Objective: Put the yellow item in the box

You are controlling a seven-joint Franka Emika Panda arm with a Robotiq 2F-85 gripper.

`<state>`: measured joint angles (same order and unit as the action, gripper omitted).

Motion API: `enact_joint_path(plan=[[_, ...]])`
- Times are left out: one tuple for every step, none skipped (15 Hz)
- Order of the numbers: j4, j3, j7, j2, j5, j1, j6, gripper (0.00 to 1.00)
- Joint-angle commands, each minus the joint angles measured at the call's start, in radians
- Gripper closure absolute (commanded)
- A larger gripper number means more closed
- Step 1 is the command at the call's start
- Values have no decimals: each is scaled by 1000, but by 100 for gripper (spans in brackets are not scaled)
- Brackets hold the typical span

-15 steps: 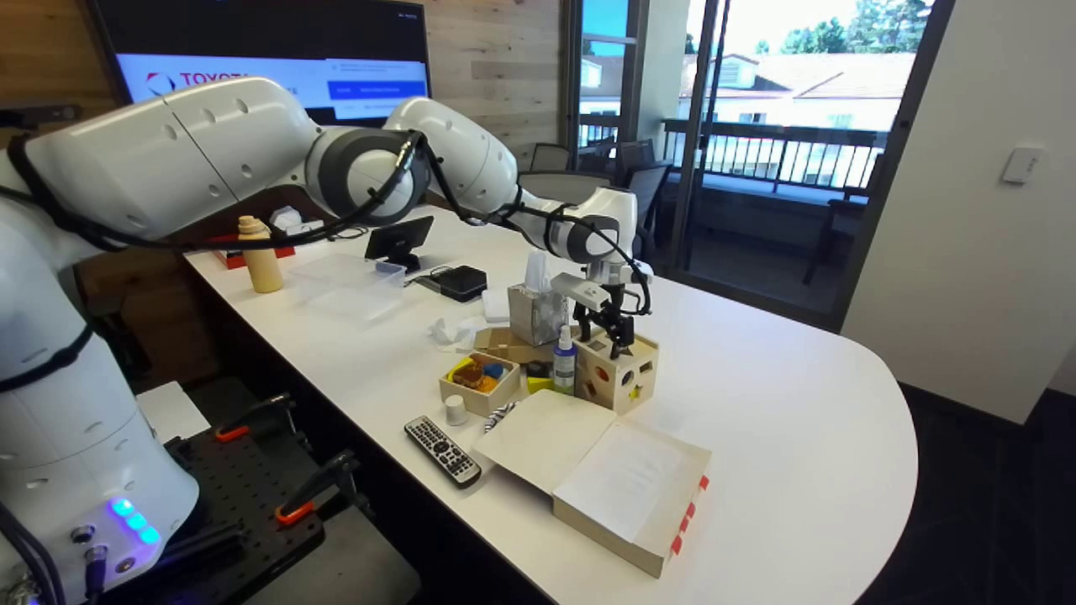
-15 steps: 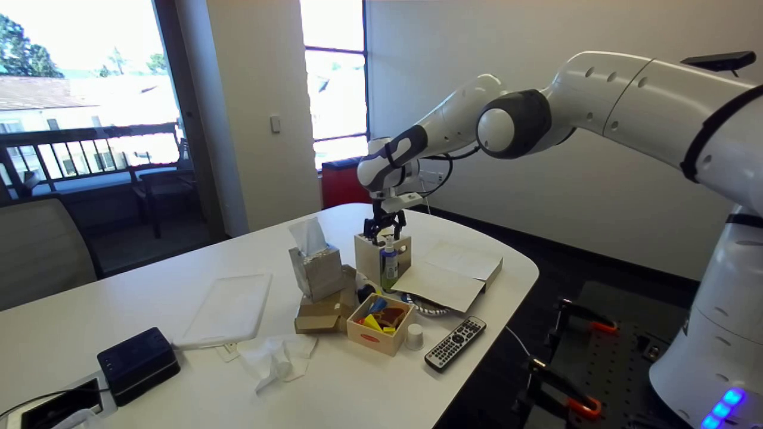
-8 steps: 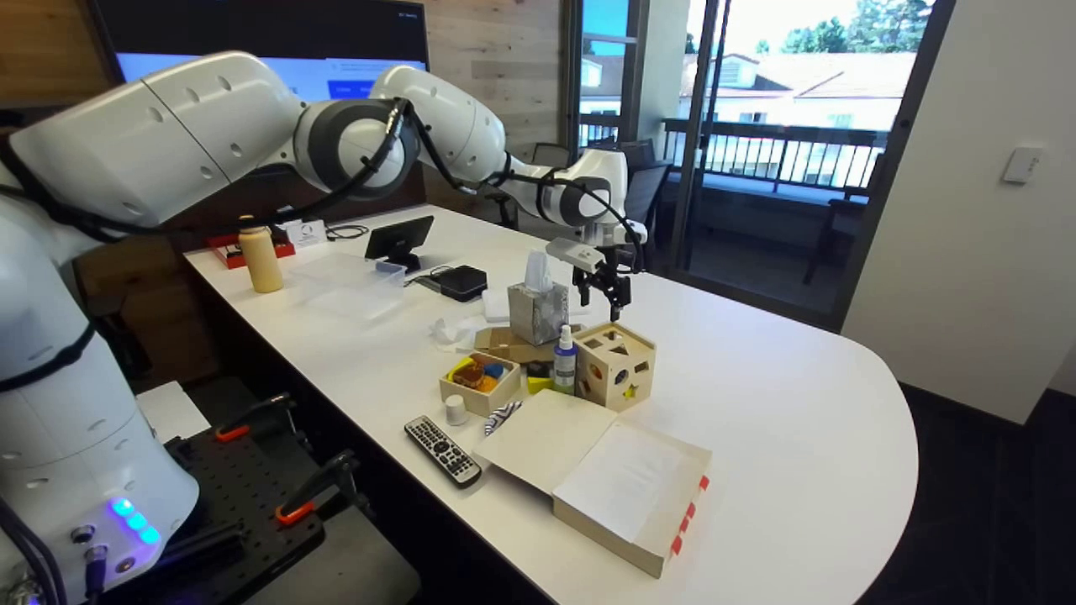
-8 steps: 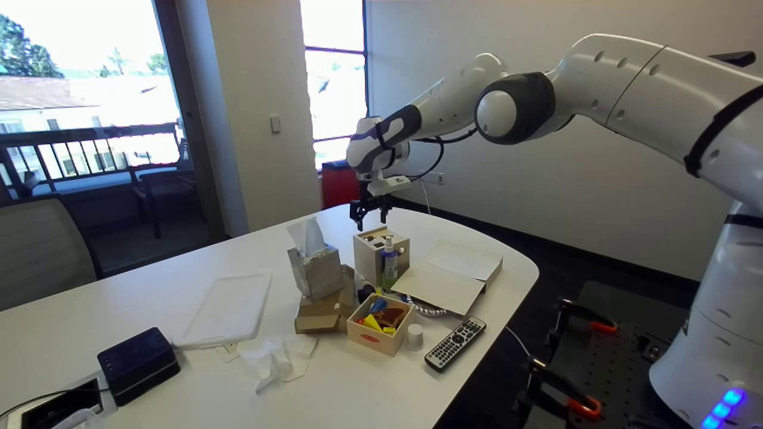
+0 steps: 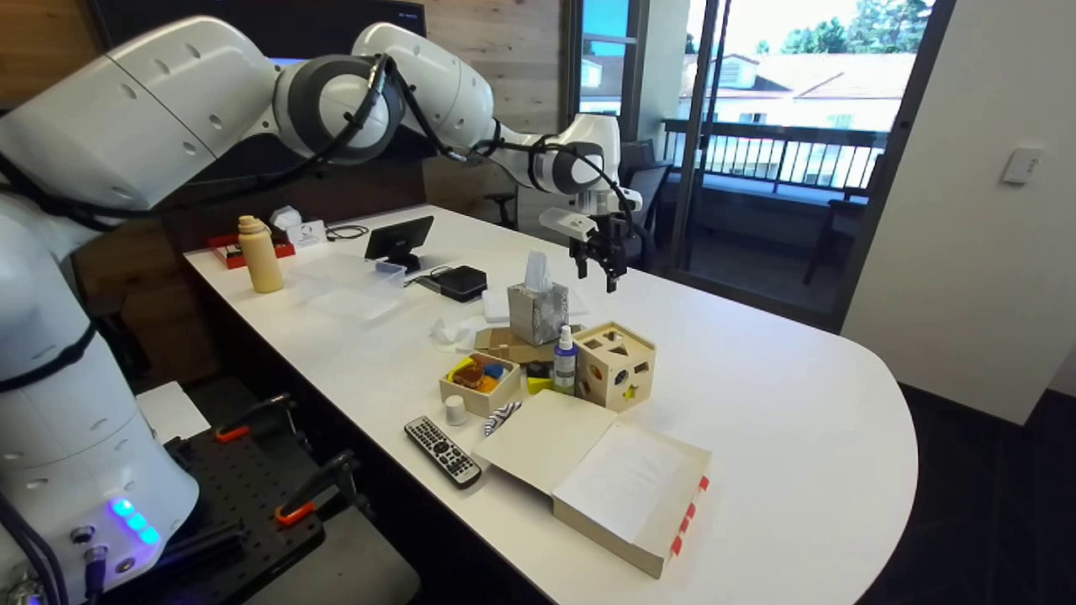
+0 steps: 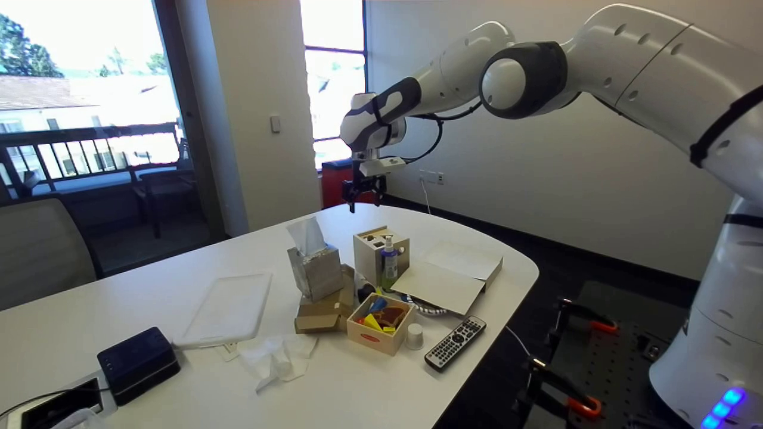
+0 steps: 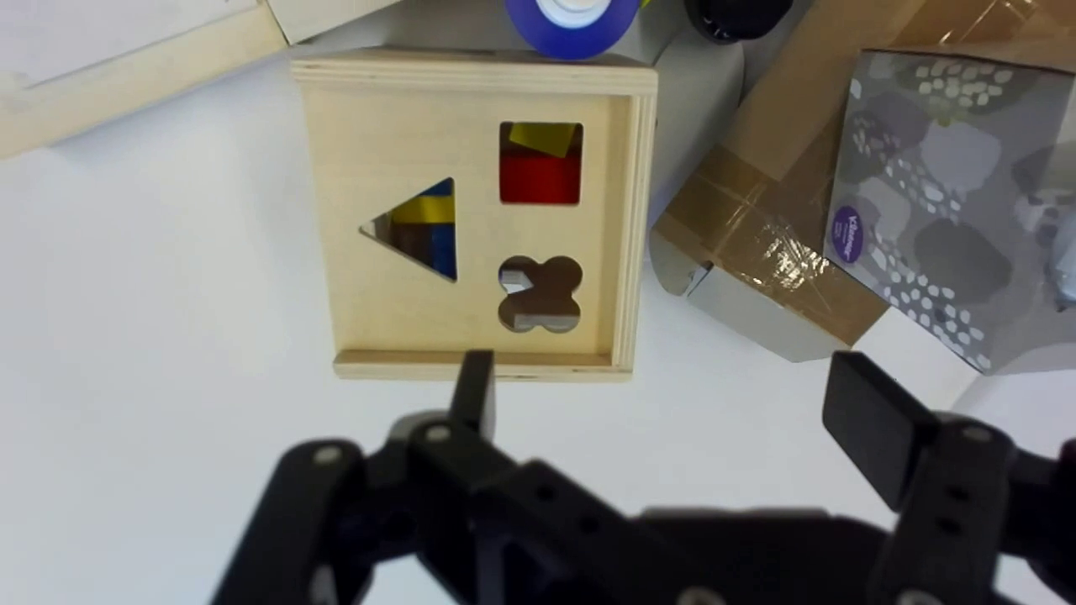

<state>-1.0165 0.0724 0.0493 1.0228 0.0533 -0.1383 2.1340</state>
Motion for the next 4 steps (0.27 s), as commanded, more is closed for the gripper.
enact_joint_path(plan=[[-127, 1, 19, -91, -3, 8, 28, 0], [-142, 0, 16, -100, -4, 8, 30, 0], [-157, -1, 15, -110, -3, 9, 32, 0], [-173, -1, 15, -120, -3, 11, 35, 0]])
